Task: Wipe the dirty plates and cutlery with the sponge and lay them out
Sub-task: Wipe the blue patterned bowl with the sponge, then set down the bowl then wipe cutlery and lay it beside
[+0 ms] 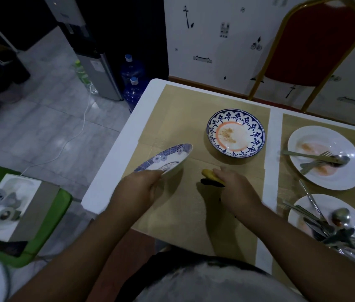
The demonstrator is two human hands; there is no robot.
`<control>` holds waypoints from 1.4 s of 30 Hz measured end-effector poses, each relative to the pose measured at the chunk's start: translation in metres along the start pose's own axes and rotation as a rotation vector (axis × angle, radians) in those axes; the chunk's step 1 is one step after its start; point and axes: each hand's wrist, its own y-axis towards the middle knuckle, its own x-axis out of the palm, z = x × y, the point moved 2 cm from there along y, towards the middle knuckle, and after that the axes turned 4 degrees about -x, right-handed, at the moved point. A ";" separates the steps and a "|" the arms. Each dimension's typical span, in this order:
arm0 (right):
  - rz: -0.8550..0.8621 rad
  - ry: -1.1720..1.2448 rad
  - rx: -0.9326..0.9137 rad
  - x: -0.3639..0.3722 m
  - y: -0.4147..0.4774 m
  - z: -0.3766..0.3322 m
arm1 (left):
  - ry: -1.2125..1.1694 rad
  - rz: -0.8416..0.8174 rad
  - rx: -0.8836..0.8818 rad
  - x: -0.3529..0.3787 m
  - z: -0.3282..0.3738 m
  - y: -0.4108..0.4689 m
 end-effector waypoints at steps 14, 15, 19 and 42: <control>-0.267 -0.540 -0.195 0.082 -0.024 0.031 | 0.152 -0.144 0.091 0.083 -0.051 -0.056; -0.259 -0.560 -0.208 0.084 -0.025 0.032 | 0.155 -0.157 0.097 0.088 -0.053 -0.058; -0.188 -0.508 -0.257 0.086 -0.029 0.034 | 0.108 -0.190 0.078 0.099 -0.066 -0.064; 0.323 -0.002 -0.087 0.018 -0.088 0.076 | -0.149 -0.216 0.434 0.120 0.083 -0.021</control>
